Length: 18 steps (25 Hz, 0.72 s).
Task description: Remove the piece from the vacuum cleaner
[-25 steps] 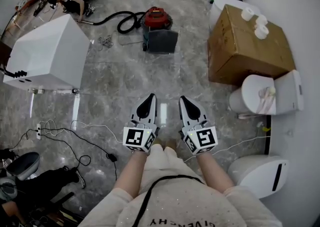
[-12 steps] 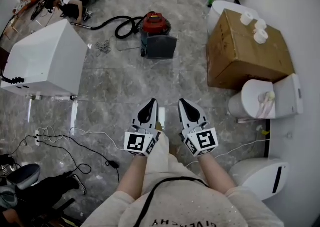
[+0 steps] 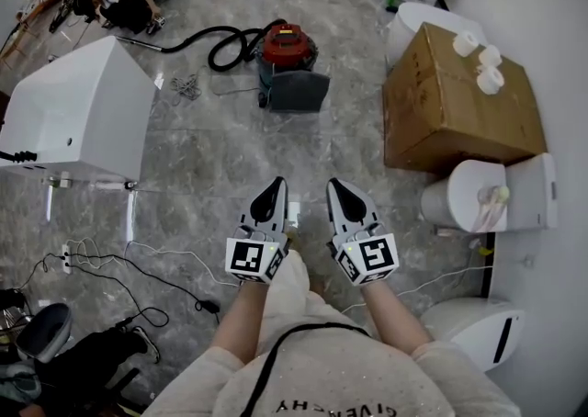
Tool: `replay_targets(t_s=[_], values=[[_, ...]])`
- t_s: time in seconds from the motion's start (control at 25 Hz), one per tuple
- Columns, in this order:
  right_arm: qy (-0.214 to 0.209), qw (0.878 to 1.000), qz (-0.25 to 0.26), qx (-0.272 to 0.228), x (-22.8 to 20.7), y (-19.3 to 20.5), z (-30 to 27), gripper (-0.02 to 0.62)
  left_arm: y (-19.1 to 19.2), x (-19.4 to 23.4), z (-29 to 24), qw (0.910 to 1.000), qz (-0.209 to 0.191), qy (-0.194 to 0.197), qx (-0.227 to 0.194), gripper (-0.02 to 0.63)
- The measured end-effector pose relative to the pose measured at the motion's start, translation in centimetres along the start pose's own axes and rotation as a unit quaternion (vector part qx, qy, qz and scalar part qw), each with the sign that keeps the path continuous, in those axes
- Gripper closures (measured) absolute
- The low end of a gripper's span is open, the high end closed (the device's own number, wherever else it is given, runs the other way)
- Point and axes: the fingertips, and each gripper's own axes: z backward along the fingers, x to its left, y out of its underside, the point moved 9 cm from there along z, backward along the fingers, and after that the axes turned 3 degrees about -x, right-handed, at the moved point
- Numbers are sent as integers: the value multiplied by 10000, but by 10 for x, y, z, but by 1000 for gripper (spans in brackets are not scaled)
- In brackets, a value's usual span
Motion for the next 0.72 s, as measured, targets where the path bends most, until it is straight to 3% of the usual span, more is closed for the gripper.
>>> replay_targets(t_s=[0.72], values=[[112, 9998, -185, 36, -42, 0, -103, 584, 0, 66, -99, 9995, 41, 216, 221, 584]])
